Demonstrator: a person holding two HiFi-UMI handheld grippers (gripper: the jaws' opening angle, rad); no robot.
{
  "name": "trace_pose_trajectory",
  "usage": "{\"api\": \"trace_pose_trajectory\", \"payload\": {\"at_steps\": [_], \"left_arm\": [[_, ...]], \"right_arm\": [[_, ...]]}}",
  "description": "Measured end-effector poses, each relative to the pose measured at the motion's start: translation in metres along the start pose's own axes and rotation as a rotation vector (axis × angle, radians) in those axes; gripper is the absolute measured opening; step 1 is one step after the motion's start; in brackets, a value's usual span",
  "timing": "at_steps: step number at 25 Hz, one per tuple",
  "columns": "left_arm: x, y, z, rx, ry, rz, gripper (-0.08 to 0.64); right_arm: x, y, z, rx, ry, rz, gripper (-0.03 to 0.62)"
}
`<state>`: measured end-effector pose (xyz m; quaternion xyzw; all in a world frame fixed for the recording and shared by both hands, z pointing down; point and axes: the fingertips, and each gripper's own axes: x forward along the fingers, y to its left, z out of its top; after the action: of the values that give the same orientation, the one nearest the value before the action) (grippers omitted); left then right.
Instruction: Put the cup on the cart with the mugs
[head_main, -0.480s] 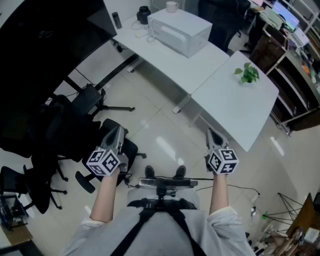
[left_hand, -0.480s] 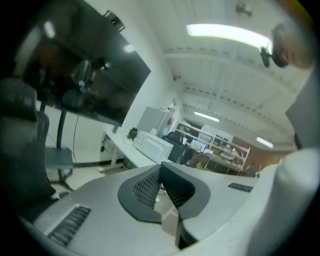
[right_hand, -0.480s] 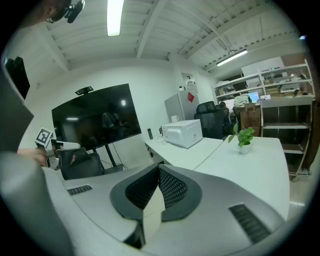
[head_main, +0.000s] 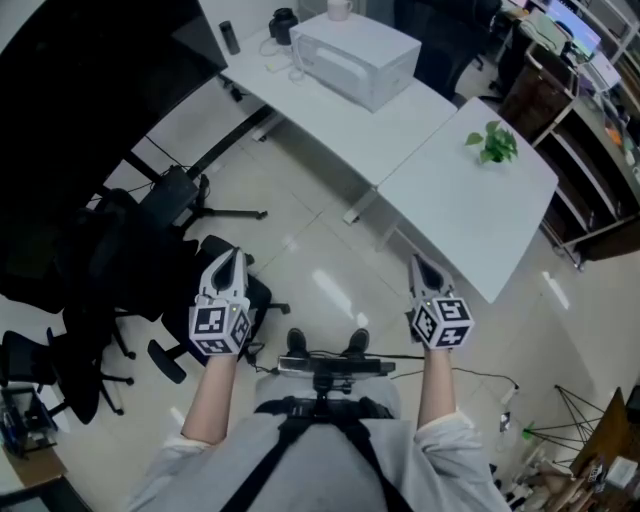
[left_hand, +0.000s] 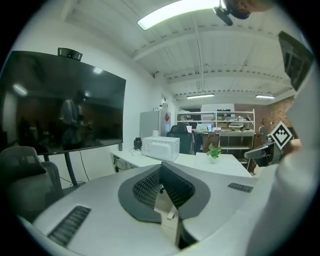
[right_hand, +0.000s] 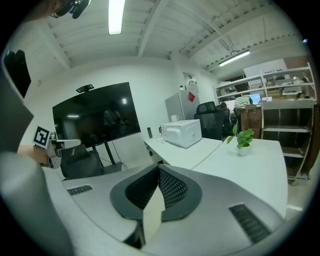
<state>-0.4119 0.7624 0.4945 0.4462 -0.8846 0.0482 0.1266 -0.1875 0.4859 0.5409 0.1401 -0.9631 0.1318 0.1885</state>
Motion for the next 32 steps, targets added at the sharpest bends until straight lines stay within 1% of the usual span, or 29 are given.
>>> {"api": "trace_pose_trajectory", "payload": {"at_steps": [3, 8, 11, 14, 18, 23, 28, 32], "left_arm": [[0.005, -0.014, -0.004, -0.023, 0.009, -0.013, 0.000], [0.014, -0.044, -0.001, -0.066, -0.001, -0.025, 0.000], [0.017, -0.062, 0.003, -0.056, -0.006, -0.036, 0.000], [0.022, -0.069, 0.005, -0.034, 0.009, -0.057, 0.000], [0.040, -0.059, 0.010, -0.033, 0.014, -0.070, 0.000], [0.084, -0.032, 0.010, -0.055, 0.018, -0.087, 0.000], [0.136, 0.000, 0.025, -0.059, 0.013, -0.122, 0.000], [0.171, 0.017, 0.041, -0.052, 0.003, -0.159, 0.000]], "right_arm": [[-0.002, -0.005, 0.005, -0.006, -0.011, 0.038, -0.014], [-0.003, -0.015, 0.016, -0.029, -0.025, 0.101, -0.014], [-0.002, -0.024, 0.020, -0.052, -0.024, 0.126, -0.014], [0.008, -0.028, 0.024, -0.055, -0.017, 0.142, -0.014], [0.031, -0.027, 0.039, -0.041, -0.026, 0.153, -0.014], [0.076, -0.028, 0.055, -0.042, -0.015, 0.134, -0.014], [0.126, -0.021, 0.084, -0.058, -0.018, 0.121, -0.014], [0.164, -0.012, 0.106, -0.062, -0.032, 0.115, -0.014]]}}
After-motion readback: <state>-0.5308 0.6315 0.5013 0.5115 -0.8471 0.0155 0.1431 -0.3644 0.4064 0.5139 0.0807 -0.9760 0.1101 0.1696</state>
